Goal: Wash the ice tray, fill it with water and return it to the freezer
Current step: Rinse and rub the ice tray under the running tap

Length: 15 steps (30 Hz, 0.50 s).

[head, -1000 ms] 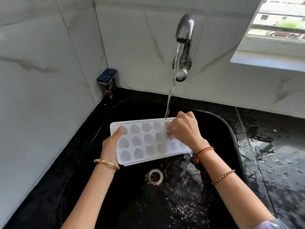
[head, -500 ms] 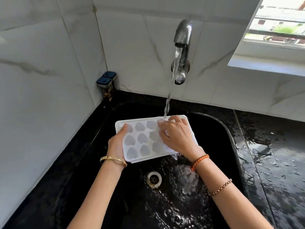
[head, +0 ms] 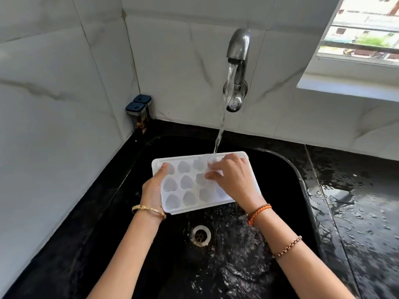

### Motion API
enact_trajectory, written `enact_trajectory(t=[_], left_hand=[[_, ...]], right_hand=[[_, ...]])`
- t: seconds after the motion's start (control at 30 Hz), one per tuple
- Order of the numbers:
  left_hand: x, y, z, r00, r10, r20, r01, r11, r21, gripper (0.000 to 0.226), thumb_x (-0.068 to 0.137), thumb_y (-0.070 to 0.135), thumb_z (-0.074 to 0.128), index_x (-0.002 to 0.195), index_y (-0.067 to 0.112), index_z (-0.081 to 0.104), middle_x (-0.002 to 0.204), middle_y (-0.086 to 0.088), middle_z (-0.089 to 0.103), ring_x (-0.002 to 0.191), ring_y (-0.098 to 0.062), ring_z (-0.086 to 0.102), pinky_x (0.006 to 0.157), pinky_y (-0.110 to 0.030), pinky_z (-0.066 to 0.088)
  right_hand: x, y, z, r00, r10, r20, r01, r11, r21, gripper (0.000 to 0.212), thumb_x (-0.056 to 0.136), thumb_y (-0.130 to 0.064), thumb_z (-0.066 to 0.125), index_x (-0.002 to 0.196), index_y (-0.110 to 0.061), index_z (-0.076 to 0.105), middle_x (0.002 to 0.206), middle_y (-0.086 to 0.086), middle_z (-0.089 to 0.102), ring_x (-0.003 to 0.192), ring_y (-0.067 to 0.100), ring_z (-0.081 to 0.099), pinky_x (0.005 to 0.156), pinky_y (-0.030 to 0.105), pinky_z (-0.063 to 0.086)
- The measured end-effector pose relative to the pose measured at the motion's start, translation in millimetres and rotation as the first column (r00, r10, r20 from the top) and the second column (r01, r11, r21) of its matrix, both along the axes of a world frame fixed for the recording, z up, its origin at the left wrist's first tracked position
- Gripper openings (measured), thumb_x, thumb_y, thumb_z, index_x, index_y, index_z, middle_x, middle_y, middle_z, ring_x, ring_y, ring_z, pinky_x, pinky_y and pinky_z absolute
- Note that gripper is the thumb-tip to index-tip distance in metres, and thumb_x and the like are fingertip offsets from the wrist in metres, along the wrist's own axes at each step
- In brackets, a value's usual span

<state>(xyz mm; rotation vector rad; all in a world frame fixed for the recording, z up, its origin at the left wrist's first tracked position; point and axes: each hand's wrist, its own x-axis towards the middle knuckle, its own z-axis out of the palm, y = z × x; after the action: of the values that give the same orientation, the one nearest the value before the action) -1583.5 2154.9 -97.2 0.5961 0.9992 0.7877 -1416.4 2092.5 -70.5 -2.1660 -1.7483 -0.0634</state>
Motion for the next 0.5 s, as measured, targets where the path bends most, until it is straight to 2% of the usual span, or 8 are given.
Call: enact_trajectory(t=[0.07, 0.13, 0.2, 0.27, 0.33, 0.4, 0.43, 0.5], left_hand=[[0.3, 0.4, -0.7, 1.0, -0.014, 0.008, 0.014, 1.0, -0.009, 0.049, 0.089, 0.036, 0.055, 0.125, 0.003, 0.056, 0.124, -0.024, 0.058, 0.113, -0.042, 0.056, 0.096, -0.054, 0.045], [0.9, 1.0, -0.2, 1.0, -0.013, 0.002, 0.013, 1.0, -0.013, 0.049, 0.088, 0.036, 0.055, 0.125, 0.003, 0.056, 0.126, -0.024, 0.058, 0.113, -0.041, 0.056, 0.098, -0.055, 0.043], [2.6, 2.6, 1.8, 1.0, 0.002, -0.008, -0.002, 1.0, -0.01, 0.047, 0.088, 0.035, 0.056, 0.123, 0.004, 0.057, 0.126, -0.023, 0.058, 0.112, -0.041, 0.056, 0.099, -0.056, 0.043], [3.7, 4.1, 4.3, 1.0, 0.012, -0.01, -0.012, 1.0, 0.0, 0.045, 0.087, 0.035, 0.057, 0.121, 0.004, 0.058, 0.125, -0.023, 0.059, 0.11, -0.04, 0.057, 0.099, -0.055, 0.043], [3.7, 4.0, 3.4, 1.0, 0.002, -0.002, -0.002, 1.0, -0.002, 0.046, 0.088, 0.034, 0.056, 0.122, 0.003, 0.058, 0.126, -0.024, 0.058, 0.106, -0.039, 0.058, 0.095, -0.054, 0.045], [2.7, 4.1, 0.4, 1.0, 0.001, 0.013, -0.001, 1.0, -0.007, 0.047, 0.088, 0.034, 0.055, 0.123, 0.003, 0.056, 0.126, -0.024, 0.058, 0.101, -0.037, 0.059, 0.089, -0.05, 0.048], [2.6, 3.7, 0.1, 1.0, 0.007, 0.014, -0.007, 1.0, -0.01, 0.046, 0.088, 0.034, 0.055, 0.123, 0.003, 0.057, 0.125, -0.023, 0.058, 0.1, -0.036, 0.059, 0.088, -0.049, 0.048], [3.2, 5.0, -0.2, 1.0, 0.022, 0.001, -0.022, 1.0, -0.006, 0.041, 0.087, 0.034, 0.057, 0.116, 0.006, 0.06, 0.122, -0.022, 0.06, 0.1, -0.036, 0.06, 0.09, -0.05, 0.048]], right_hand=[[2.4, 0.7, 3.4, 0.995, -0.064, -0.078, 0.069, 0.996, 0.065, 0.036, 0.074, -0.048, 0.067, 0.1, -0.024, 0.071, 0.092, 0.002, 0.068, 0.102, 0.018, 0.052, 0.087, 0.026, 0.028], [5.0, 1.6, 3.7, 0.988, -0.092, -0.125, 0.101, 0.993, 0.067, 0.036, 0.073, -0.048, 0.068, 0.101, -0.025, 0.071, 0.096, -0.001, 0.068, 0.107, 0.016, 0.048, 0.087, 0.025, 0.023], [4.2, 3.2, 1.3, 0.997, -0.053, -0.048, 0.052, 0.998, -0.024, 0.032, 0.082, -0.047, 0.059, 0.107, -0.028, 0.067, 0.108, -0.003, 0.066, 0.12, 0.017, 0.04, 0.093, 0.029, 0.021], [1.9, 5.4, -0.1, 1.0, -0.008, -0.017, 0.007, 0.998, -0.061, 0.026, 0.086, -0.044, 0.055, 0.102, -0.027, 0.068, 0.106, -0.002, 0.066, 0.121, 0.019, 0.041, 0.096, 0.031, 0.025], [2.9, 6.6, 3.6, 0.997, -0.045, -0.069, 0.047, 0.999, 0.017, 0.029, 0.078, -0.045, 0.065, 0.096, -0.024, 0.072, 0.095, 0.0, 0.068, 0.109, 0.018, 0.05, 0.09, 0.027, 0.026], [3.4, 5.4, 6.1, 0.989, -0.083, -0.122, 0.098, 0.989, 0.115, 0.034, 0.071, -0.046, 0.071, 0.094, -0.022, 0.073, 0.092, 0.001, 0.068, 0.104, 0.017, 0.05, 0.084, 0.024, 0.022], [3.4, 4.3, 5.2, 0.991, -0.079, -0.111, 0.093, 0.988, 0.125, 0.034, 0.072, -0.046, 0.07, 0.097, -0.022, 0.072, 0.095, 0.001, 0.068, 0.107, 0.018, 0.048, 0.085, 0.024, 0.021], [2.1, 5.8, -1.3, 1.0, -0.018, -0.012, 0.018, 0.999, 0.036, 0.032, 0.084, -0.044, 0.058, 0.107, -0.024, 0.067, 0.111, -0.002, 0.066, 0.117, 0.02, 0.042, 0.092, 0.029, 0.023]])
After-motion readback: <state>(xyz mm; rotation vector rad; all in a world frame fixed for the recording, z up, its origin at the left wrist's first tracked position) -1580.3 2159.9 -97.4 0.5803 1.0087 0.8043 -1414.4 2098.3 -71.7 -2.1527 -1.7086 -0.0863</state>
